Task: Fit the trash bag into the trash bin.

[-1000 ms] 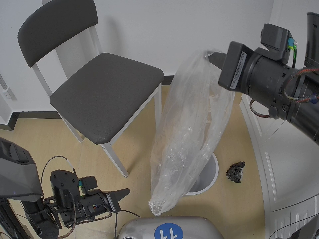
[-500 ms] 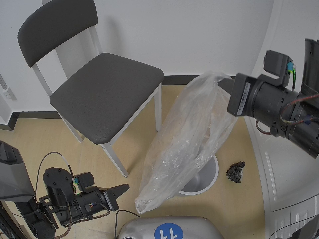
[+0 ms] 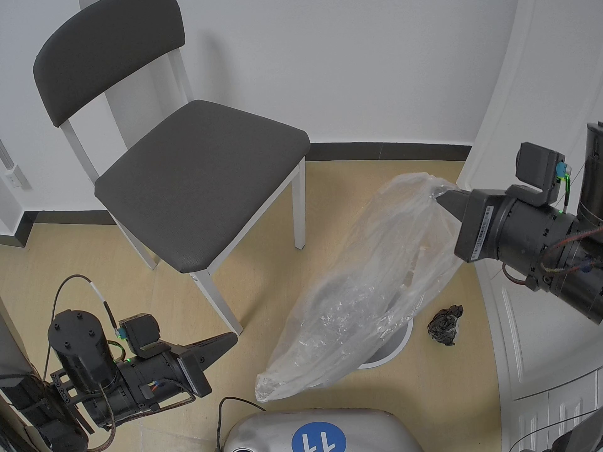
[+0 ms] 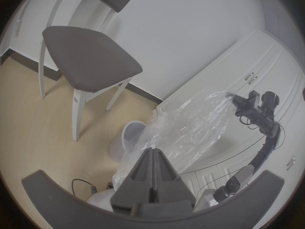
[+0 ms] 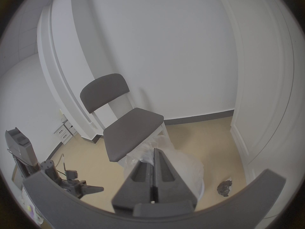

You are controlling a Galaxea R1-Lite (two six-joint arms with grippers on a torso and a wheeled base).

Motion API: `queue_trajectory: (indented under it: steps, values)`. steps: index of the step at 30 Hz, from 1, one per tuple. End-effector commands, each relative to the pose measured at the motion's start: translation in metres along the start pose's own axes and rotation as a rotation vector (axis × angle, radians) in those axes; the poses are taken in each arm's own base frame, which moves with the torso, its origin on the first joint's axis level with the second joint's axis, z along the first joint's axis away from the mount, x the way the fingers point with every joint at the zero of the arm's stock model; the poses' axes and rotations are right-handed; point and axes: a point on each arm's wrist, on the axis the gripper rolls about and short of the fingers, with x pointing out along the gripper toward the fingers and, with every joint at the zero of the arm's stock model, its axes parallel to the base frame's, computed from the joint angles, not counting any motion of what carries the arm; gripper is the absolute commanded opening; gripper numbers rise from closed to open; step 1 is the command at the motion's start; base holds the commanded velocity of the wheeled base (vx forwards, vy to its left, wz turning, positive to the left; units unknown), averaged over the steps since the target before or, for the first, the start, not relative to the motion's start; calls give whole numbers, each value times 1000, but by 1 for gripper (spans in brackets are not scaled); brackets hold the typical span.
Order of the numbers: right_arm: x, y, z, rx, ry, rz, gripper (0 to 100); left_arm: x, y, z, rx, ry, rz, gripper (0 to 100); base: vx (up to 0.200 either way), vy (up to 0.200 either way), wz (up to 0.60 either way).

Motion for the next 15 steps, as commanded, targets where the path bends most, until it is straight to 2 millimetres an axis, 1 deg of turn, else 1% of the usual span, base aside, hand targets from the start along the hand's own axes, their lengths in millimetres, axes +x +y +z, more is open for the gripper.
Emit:
queue_trajectory:
  steps: [1,12,15]
  values:
    - [-5,-6,-2,-1,2,-12,0,-10,-7,3,12,-27,-30,0,0,0,0]
    - [-8,-15,-16,-20,43,-37,0,-16,-13,10,23,-67,-62,0,0,0,0]
    - [-11,-18,-23,-29,65,-36,0,-20,-16,13,49,-90,-76,0,0,0,0]
